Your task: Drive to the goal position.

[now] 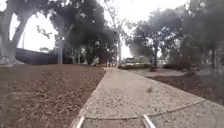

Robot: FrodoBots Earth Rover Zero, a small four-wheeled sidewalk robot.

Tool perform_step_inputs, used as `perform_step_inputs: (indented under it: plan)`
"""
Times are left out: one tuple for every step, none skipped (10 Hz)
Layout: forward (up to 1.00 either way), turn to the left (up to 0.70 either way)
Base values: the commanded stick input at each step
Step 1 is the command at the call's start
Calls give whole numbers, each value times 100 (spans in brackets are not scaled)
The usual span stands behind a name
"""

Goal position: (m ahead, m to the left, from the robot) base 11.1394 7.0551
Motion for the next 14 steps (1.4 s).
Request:
perform_step_inputs:
  plan:
    - [100, 0]
    - [100, 0]
    - [100, 0]
    - [100, 0]
    - [100, 0]
    - [100, 0]
    - [100, -1]
    - [100, -8]
    - [100, -20]
    - [100, -28]
    - [100, -15]
    - [100, -11]
    - [100, -16]
    - [100, -3]
